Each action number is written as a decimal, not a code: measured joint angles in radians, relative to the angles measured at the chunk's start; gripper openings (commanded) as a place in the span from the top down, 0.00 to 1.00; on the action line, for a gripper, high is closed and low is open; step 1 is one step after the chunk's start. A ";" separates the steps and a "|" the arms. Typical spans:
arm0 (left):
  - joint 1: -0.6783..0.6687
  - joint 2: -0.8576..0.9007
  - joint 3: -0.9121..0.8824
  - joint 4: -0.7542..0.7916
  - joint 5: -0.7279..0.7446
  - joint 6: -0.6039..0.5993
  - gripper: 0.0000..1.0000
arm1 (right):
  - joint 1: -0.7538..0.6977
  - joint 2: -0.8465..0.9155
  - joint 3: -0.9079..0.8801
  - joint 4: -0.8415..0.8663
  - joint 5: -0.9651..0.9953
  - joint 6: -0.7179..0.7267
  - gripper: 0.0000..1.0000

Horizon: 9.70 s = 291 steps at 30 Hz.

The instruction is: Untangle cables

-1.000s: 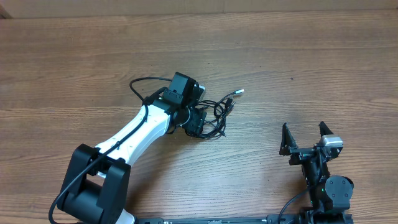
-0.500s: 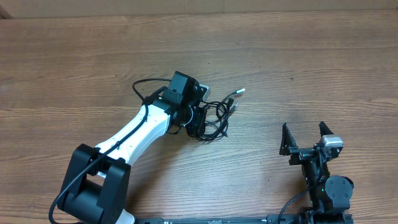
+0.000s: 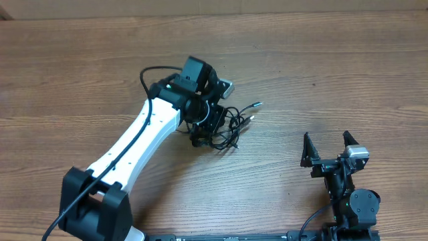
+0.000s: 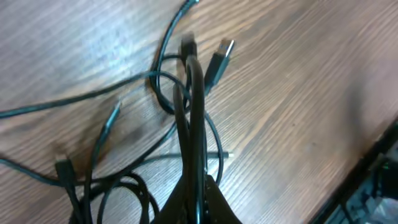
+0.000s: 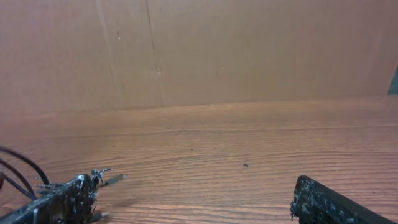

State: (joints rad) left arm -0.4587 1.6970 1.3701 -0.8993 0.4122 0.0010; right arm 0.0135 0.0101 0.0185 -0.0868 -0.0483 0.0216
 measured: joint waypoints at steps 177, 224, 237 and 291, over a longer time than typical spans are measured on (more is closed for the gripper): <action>0.159 -0.071 0.198 -0.333 -0.111 -0.167 0.96 | 0.312 1.049 1.026 -0.333 -0.187 -0.202 0.96; 0.239 -0.072 0.398 -0.198 0.240 -0.130 0.96 | 0.269 1.267 1.027 -0.581 -0.549 -0.118 0.03; 0.263 -0.072 0.399 -0.157 0.367 -0.133 0.75 | 0.268 1.310 1.027 -0.571 -0.621 -0.118 0.03; 0.024 0.498 0.410 -0.024 0.000 0.018 0.51 | 0.144 1.310 1.027 -0.557 -0.306 0.090 0.00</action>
State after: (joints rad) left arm -0.4351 2.1948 1.7798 -0.9230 0.4126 0.0193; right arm 0.1577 1.3197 1.0454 -0.6437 -0.3538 0.1120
